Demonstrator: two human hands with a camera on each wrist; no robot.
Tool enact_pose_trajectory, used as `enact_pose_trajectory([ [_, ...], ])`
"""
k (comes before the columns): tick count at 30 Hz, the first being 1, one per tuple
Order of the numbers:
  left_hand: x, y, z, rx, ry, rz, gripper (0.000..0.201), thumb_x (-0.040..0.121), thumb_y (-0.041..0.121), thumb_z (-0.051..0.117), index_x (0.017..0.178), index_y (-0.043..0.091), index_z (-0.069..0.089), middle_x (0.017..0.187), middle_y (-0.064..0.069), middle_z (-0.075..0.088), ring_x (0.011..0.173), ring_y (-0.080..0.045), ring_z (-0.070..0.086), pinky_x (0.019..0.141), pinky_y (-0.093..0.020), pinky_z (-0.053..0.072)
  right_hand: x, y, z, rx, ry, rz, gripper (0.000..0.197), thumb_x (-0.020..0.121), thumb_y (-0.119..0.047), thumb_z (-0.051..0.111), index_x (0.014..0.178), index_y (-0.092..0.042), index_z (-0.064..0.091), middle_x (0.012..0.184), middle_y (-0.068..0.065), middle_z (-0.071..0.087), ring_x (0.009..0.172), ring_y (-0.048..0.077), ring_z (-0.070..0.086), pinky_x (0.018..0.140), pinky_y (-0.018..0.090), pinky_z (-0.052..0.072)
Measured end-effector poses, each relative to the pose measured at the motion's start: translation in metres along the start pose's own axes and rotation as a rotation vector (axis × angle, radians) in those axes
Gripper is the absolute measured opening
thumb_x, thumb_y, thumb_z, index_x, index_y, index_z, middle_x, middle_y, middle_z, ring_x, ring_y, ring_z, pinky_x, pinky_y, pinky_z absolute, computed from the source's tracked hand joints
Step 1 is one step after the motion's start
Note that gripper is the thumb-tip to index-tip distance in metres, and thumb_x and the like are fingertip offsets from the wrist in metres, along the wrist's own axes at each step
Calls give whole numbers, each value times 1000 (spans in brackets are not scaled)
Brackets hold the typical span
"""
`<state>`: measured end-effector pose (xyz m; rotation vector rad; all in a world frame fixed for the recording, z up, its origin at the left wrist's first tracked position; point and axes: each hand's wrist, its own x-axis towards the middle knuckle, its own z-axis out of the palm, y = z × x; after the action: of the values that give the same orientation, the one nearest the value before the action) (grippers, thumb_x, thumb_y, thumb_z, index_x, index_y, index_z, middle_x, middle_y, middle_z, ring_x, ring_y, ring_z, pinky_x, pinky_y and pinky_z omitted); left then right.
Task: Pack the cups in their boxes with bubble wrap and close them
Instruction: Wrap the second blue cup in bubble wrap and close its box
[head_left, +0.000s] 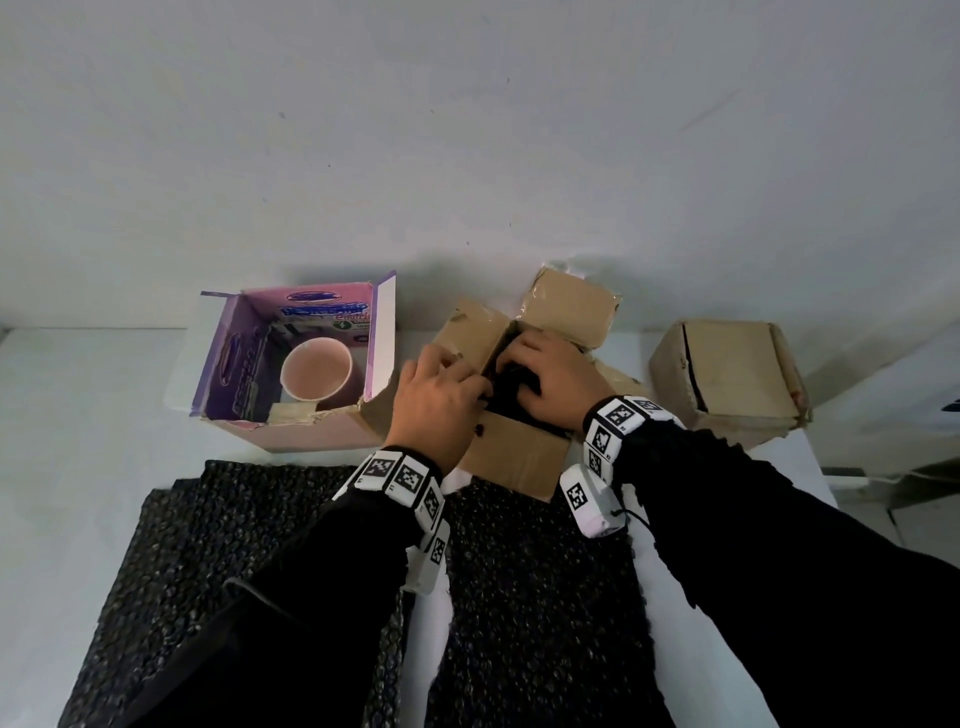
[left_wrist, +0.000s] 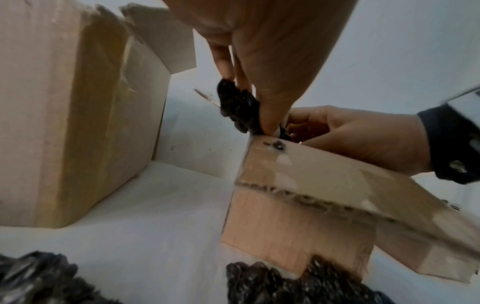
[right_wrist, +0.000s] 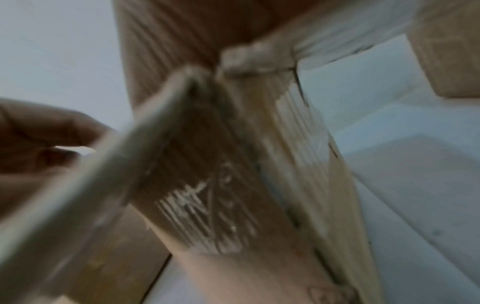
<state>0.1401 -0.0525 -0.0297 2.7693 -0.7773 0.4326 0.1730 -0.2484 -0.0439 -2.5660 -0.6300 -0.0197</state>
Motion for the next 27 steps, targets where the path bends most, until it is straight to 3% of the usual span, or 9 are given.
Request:
enact_pose_trajectory([
  [4,4,4,-4,155,-62,-9,25,81,37,52,77,27,75,92,10,66,95,-25,50,77,-37,30,-3,-3,1,-6,-75,-1,51,69,-13,48,113,-29,68,117,-11,64,104,22,44,86,39,41],
  [9,1,6,-2,231,-137,33,33,78,38,46,84,26,76,98,6,61,98,-27,46,81,-41,32,1,-9,-7,-262,-304,42,54,84,-16,58,134,-36,52,137,-8,46,121,24,33,93,40,30],
  [12,1,2,-4,257,-165,54,31,77,38,47,88,30,75,95,10,64,101,-26,47,84,-41,29,5,-21,-8,-386,-337,38,47,90,-29,54,135,-39,48,136,-3,43,121,26,32,93,43,29],
  [14,0,-1,-4,270,-178,77,26,74,35,57,95,30,71,93,12,66,104,-25,49,85,-41,27,6,-25,-7,-407,-343,60,41,92,-33,50,133,-38,51,135,-2,42,121,26,31,94,44,28],
  [18,5,-6,-5,173,-181,43,22,69,14,70,85,30,69,88,10,66,96,-24,53,76,-34,24,6,-22,-2,-306,-343,160,43,88,-35,49,131,-36,51,128,-5,47,119,25,31,94,44,27],
  [21,9,-3,-5,38,-143,-72,21,70,8,73,87,21,69,92,-2,57,87,-27,53,68,-34,41,4,-18,-3,-143,-298,254,38,84,-42,54,121,-32,50,118,0,50,116,27,34,95,44,29],
  [24,13,1,-10,-81,-161,-208,15,79,14,71,92,14,64,90,-5,61,77,-28,58,59,-35,46,4,-12,-4,-17,-289,366,35,78,-52,57,110,-41,48,111,4,40,110,31,36,97,44,33],
  [27,14,0,-13,61,-192,-86,7,80,24,72,81,18,72,78,3,66,75,-23,59,58,-31,45,7,-6,-2,30,-305,425,34,73,-64,57,104,-50,51,108,1,38,110,32,36,100,48,34],
])
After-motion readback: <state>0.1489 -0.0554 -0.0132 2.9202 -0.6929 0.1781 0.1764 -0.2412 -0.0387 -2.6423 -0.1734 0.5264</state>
